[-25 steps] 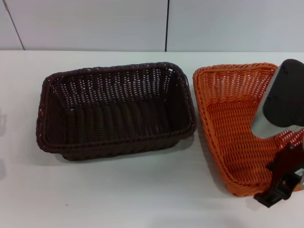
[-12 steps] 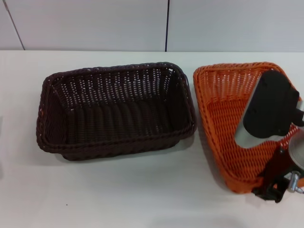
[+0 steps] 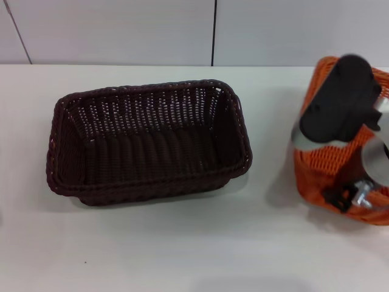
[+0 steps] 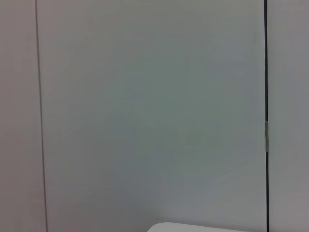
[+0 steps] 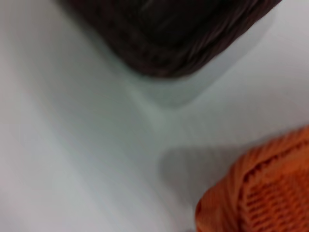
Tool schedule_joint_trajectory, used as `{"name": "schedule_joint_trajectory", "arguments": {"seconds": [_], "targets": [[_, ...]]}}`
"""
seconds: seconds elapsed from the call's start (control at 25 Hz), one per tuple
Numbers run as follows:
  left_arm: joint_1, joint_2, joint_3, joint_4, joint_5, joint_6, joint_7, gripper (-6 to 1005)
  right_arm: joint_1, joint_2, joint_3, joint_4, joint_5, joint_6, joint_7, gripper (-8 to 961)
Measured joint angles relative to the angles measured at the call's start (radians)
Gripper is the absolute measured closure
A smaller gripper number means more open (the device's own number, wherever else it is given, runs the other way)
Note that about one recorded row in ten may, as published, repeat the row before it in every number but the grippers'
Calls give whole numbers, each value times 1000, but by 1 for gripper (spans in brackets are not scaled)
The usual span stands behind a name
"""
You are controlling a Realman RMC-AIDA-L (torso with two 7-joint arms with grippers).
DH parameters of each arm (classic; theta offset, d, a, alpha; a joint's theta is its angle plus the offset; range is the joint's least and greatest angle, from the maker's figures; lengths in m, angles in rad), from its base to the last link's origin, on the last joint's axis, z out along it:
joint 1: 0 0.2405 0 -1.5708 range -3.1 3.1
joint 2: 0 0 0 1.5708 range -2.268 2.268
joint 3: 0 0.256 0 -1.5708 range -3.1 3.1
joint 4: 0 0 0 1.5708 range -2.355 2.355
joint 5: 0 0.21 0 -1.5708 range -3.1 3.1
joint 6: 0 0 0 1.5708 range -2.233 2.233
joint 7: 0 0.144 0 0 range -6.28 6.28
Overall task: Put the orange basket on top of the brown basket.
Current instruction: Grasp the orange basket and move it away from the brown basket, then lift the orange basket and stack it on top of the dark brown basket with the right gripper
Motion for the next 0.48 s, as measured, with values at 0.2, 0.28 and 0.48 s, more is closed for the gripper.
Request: {"name": "schedule_joint_trajectory", "arguments": {"seconds": [0.2,0.28,0.48], "targets": [[-13,0,-8,12,5,1,-3,203,43,0,-14,-55,-36,37,50,784],[-15,0,-9,12,6,2,-3,203,65,1,-25,-70,-41,73,61,805],[-19,0,-11,10,5,18,-6,203,119,-2,-41,-65,-43,171,57,821]]}}
